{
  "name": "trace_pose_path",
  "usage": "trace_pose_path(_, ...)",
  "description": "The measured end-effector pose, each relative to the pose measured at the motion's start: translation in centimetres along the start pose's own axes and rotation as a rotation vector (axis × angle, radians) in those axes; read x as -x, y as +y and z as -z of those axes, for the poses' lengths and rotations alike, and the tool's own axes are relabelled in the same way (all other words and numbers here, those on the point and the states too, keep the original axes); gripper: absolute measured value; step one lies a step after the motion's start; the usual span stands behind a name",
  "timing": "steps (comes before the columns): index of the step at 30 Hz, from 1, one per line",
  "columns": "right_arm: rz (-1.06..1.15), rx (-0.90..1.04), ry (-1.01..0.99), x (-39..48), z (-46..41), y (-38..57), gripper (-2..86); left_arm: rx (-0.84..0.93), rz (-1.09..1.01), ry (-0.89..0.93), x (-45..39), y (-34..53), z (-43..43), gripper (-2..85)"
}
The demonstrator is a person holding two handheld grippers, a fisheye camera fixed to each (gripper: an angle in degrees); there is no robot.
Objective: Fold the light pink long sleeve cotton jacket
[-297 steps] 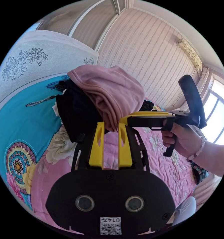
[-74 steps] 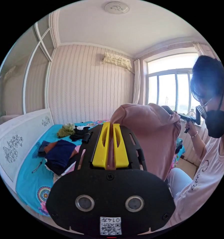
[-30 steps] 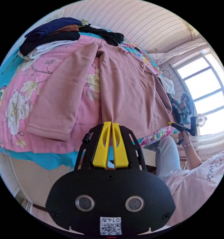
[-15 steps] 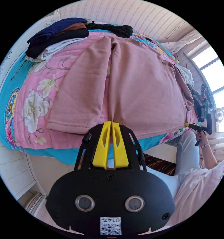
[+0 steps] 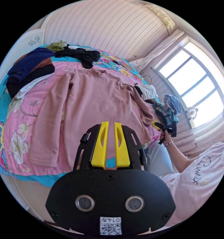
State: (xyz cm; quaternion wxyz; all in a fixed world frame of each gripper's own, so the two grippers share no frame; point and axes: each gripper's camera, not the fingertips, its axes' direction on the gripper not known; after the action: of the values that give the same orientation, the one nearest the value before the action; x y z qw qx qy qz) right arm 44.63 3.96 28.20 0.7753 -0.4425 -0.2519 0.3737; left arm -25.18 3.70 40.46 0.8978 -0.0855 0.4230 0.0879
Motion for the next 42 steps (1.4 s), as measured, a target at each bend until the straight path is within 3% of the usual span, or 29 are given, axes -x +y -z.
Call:
trace_pose_path(3, -0.036, 0.085, -0.049, -1.6, 0.6, -1.1, 3.6, -0.001, -0.059, 0.095, -3.5, -1.8, -4.9, 4.8)
trace_pose_path(11, 0.012, -0.148, -0.396, -5.5, 14.0, -1.7, 1.4, 0.138, -0.306, 0.158, -13.3, -6.4, -17.7, 5.9)
trace_pose_path(17, -0.079, -0.279, -0.094, -11.6, 16.6, -2.0, 1.8, 0.223, -0.338, 0.129, -17.7, -9.5, -27.6, 6.1)
trace_pose_path(24, 0.026, -0.368, 0.117, -14.4, 15.1, 0.8, 6.3, 0.327, -0.408, 0.057, -23.3, -12.1, -39.5, 6.6)
trace_pose_path(29, -0.034, -0.284, 0.169, -15.8, 14.7, -0.2, 10.5, 0.342, -0.392, -0.021, -25.8, -13.9, -47.3, 7.9)
trace_pose_path(32, -0.044, -0.346, 0.2, -16.2, 15.4, -0.1, 8.3, 0.375, -0.392, -0.047, -26.9, -14.6, -51.3, 8.0)
trace_pose_path(35, -0.072, -0.23, 0.141, -17.8, 14.8, -1.2, 5.0, 0.413, -0.419, -0.059, -27.6, -15.3, -54.3, 6.6)
trace_pose_path(42, 0.007, -0.406, 0.025, -18.1, 18.9, 1.0, 1.2, 0.347, -0.549, -0.008, -30.4, -16.7, -54.2, -0.7)
